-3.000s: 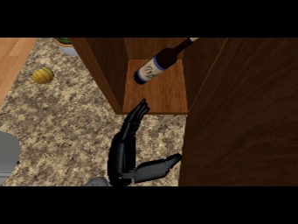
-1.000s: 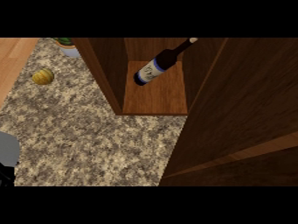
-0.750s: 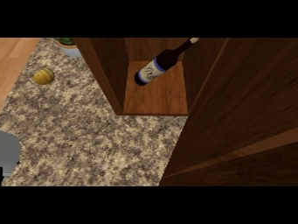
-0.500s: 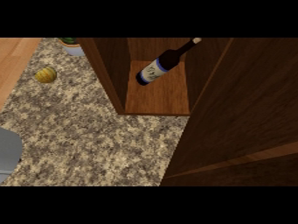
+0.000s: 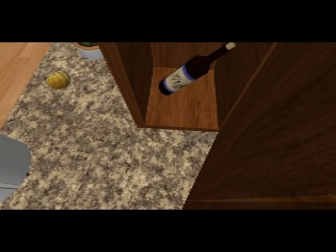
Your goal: Pick up the wine, place it into the cabinet and close the cabinet
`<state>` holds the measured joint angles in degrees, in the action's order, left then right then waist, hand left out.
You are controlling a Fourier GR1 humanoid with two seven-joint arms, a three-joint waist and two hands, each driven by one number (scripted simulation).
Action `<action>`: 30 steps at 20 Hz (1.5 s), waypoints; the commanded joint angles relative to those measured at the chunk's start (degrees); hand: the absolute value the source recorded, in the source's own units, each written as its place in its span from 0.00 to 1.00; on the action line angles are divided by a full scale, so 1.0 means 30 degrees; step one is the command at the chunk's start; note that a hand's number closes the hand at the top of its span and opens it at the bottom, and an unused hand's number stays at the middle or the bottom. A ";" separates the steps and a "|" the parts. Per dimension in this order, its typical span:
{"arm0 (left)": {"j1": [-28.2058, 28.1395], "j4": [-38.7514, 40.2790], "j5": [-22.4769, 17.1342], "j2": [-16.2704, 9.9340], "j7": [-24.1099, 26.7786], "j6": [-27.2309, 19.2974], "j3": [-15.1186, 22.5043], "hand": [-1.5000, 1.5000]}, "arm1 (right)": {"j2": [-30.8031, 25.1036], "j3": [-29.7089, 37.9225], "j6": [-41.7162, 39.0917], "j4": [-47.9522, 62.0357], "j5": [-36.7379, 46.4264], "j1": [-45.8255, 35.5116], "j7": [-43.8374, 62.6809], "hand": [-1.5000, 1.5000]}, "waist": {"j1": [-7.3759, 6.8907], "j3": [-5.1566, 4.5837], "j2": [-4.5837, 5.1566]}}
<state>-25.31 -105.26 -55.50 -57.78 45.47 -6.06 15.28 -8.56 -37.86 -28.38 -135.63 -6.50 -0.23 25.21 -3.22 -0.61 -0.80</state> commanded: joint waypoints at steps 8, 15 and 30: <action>0.0115 0.0398 -0.0021 -0.0254 0.0069 0.1104 -0.0229 1.00 | 0.2698 -0.2025 0.3155 0.2916 -0.0056 -0.1252 -0.0238 1.00 | -0.0561 -0.0066 0.0353; 0.0011 0.0219 0.0016 -0.0279 0.0060 0.1558 -0.0071 1.00 | 0.2697 -0.0631 0.3010 0.3227 -0.0222 -0.1905 -0.0601 1.00 | -0.1185 -0.0104 0.0498; 0.0797 -0.0047 0.0107 -0.0620 -0.0221 0.2166 -0.0191 1.00 | 0.2735 0.3248 0.2391 0.5030 0.0096 -0.4914 -0.0633 1.00 | -0.2234 -0.0138 0.0991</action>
<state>-23.61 -105.30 -55.31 -59.36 45.01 0.16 14.92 -6.57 -28.08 -28.49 -126.72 -10.26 -9.39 21.43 -8.89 -1.00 1.85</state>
